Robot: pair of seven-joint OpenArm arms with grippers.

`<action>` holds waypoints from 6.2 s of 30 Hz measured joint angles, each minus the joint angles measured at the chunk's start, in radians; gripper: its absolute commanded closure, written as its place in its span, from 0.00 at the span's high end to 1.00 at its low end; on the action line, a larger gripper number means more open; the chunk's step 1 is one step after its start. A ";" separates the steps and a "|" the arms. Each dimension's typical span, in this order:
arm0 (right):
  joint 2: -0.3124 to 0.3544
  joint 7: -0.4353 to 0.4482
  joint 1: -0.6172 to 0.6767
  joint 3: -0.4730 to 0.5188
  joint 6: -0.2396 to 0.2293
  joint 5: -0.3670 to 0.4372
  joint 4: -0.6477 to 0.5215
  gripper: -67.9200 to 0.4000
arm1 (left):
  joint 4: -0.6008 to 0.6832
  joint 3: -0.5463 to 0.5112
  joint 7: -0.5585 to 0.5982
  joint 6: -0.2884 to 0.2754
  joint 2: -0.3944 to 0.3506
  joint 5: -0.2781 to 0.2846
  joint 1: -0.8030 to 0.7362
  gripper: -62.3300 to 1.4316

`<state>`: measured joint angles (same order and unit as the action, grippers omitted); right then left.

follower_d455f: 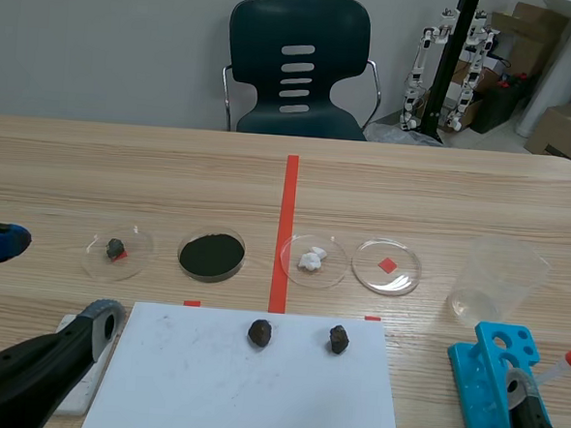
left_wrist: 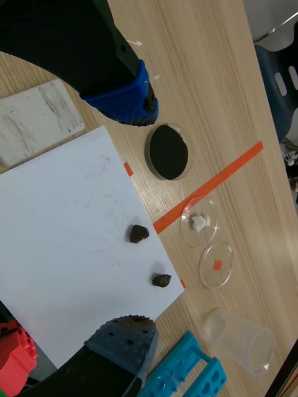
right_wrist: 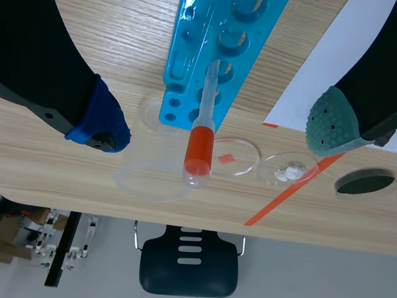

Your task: Pick up the dropper by the top with the right hand

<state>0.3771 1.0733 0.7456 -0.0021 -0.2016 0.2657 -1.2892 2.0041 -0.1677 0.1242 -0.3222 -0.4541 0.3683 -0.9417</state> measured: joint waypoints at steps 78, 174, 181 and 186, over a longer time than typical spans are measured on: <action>0.000 0.000 -0.030 0.000 0.022 -0.041 0.000 0.08 | 0.000 0.000 0.000 0.000 0.000 0.000 0.000 1.00; 0.124 -0.559 0.172 0.077 -0.259 -0.068 -0.771 0.08 | 0.000 0.000 0.000 0.000 0.000 0.000 0.000 1.00; 0.124 -0.559 0.172 0.077 -0.259 -0.068 -0.771 0.08 | 0.000 0.000 0.000 0.000 0.000 0.000 0.000 1.00; 0.124 -0.559 0.172 0.077 -0.259 -0.068 -0.771 0.08 | 0.000 0.000 0.000 0.000 0.000 0.000 0.000 1.00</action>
<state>0.5014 0.5144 0.9180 0.0753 -0.4610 0.1978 -2.0598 2.0041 -0.1677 0.1242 -0.3222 -0.4541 0.3687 -0.9417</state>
